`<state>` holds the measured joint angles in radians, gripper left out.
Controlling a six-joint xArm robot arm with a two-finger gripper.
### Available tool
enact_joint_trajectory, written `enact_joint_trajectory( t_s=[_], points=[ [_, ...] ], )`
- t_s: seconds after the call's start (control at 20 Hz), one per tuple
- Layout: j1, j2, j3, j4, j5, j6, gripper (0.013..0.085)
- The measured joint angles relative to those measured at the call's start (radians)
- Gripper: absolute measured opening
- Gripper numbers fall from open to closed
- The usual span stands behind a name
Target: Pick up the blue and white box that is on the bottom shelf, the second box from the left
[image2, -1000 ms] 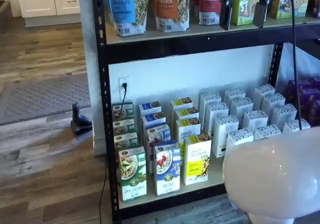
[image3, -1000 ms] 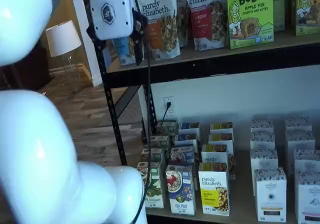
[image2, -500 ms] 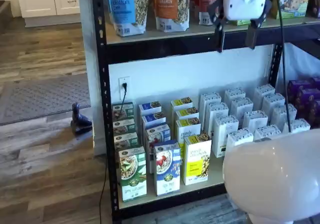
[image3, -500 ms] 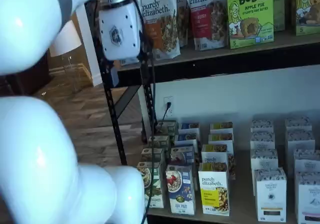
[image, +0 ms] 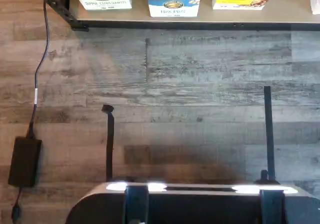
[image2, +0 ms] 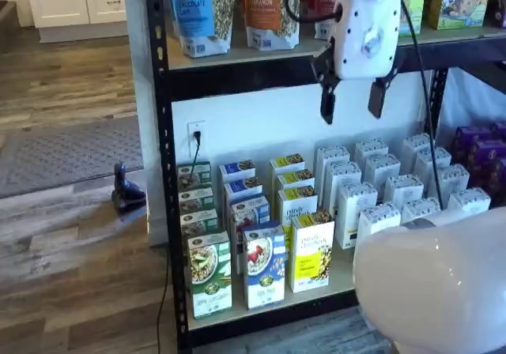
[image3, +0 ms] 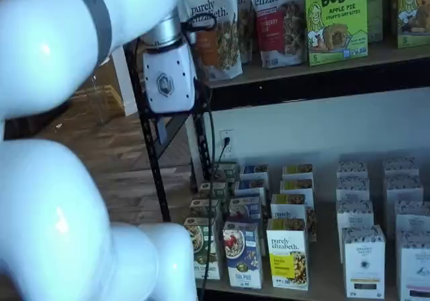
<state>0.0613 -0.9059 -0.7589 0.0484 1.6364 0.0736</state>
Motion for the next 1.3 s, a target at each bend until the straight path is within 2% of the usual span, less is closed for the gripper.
enact_joint_trajectory(
  t_s=[0.25, 0.45, 0.7, 1.0, 1.3],
  points=[
    [0.026, 0.012, 0.055, -0.006, -0.081, 0.024, 0.0850],
    [0.035, 0.039, 0.086, 0.000, -0.122, 0.031, 0.0850],
    [0.042, 0.053, 0.156, -0.007, -0.216, 0.035, 0.0850],
    [0.029, 0.076, 0.231, -0.019, -0.315, 0.023, 0.0850],
    [0.010, 0.110, 0.323, -0.037, -0.460, 0.007, 0.0850]
  ],
)
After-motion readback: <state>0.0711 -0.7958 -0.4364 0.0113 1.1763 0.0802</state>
